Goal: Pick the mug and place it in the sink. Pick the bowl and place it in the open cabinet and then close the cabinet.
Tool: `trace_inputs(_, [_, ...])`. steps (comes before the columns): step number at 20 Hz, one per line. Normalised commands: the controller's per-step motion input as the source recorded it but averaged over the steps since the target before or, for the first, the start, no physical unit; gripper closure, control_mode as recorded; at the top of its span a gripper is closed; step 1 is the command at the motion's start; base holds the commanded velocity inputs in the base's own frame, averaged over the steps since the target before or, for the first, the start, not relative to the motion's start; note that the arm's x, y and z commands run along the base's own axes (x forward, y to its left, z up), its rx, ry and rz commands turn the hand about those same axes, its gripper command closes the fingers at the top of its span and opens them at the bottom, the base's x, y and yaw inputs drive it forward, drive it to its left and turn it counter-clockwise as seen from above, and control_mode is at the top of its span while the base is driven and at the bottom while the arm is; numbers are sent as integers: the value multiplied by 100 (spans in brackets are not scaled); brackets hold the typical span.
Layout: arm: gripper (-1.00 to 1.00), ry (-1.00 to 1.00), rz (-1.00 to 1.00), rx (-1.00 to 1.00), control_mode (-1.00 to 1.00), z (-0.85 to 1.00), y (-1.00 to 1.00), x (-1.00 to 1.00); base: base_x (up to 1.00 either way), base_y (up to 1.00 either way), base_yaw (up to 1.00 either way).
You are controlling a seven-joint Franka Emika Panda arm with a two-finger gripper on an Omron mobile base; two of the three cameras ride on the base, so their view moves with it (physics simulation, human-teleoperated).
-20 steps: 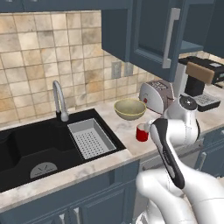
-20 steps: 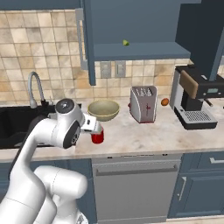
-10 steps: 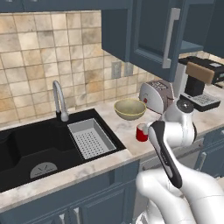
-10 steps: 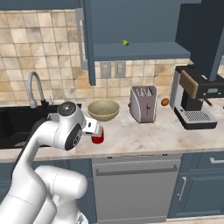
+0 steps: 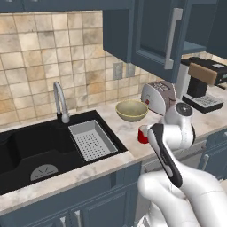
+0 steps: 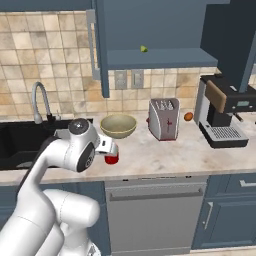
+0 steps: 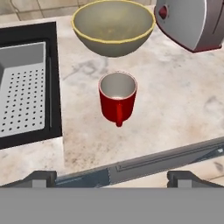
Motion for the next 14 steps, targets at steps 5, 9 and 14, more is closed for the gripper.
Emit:
trace_inputs(5, [-100,3,0,0,-100,-9,0,24,0,0,0])
trace_inputs(9, [-100,8,0,0,-100,-9,0,20,0,0,0])
trace_inputs(14, [-100,15,0,0,-100,-10,0,14,0,0,0])
